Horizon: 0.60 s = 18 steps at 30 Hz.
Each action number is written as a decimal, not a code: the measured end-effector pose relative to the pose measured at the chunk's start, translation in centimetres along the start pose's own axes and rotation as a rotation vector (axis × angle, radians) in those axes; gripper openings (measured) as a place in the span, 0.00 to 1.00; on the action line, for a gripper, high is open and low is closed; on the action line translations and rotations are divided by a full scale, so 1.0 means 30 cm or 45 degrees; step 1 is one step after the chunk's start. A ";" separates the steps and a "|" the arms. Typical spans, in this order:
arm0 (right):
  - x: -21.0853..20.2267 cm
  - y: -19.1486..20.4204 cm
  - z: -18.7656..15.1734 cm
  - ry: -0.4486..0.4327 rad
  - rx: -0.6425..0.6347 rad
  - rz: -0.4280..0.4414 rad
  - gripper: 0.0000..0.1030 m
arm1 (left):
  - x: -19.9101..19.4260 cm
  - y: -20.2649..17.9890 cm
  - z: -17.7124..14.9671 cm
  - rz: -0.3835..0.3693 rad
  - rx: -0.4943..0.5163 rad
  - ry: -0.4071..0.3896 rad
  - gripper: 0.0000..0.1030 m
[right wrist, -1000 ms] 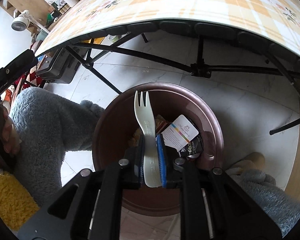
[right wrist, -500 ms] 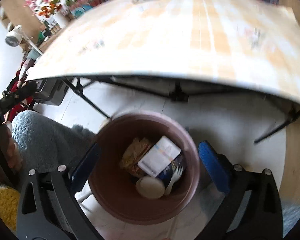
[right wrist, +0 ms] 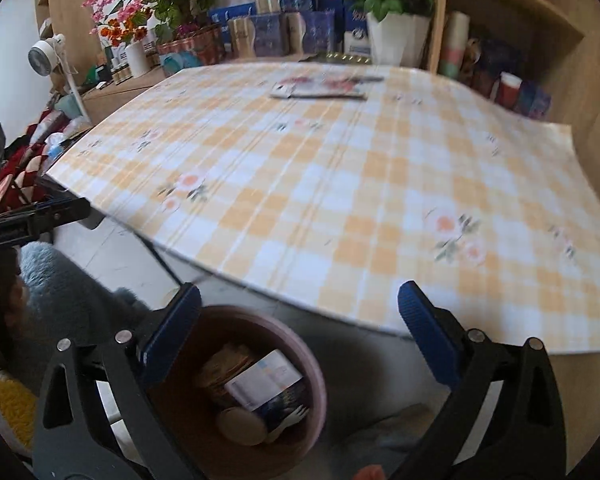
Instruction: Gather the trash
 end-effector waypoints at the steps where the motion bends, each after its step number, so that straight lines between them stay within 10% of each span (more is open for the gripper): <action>1: 0.001 -0.017 0.013 -0.011 0.006 -0.010 0.95 | 0.002 -0.002 0.015 0.001 0.005 -0.005 0.84; 14: 0.109 -0.216 0.172 -0.003 0.095 -0.134 0.94 | 0.216 -0.164 0.407 -0.149 0.051 -0.038 0.83; 18: 0.170 -0.293 0.250 -0.010 0.131 -0.132 0.94 | 0.389 -0.255 0.607 -0.256 0.146 -0.038 0.64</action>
Point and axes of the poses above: each gripper's, at about its wrist camera, not at the fingertips, and x roughly the way its jaws point, y to its left, z to its top, the point moved 1 cm from there along x, roughly the way its jaws point, and after that the axes turned 4 degrees about -y, right-handed, at the moved point
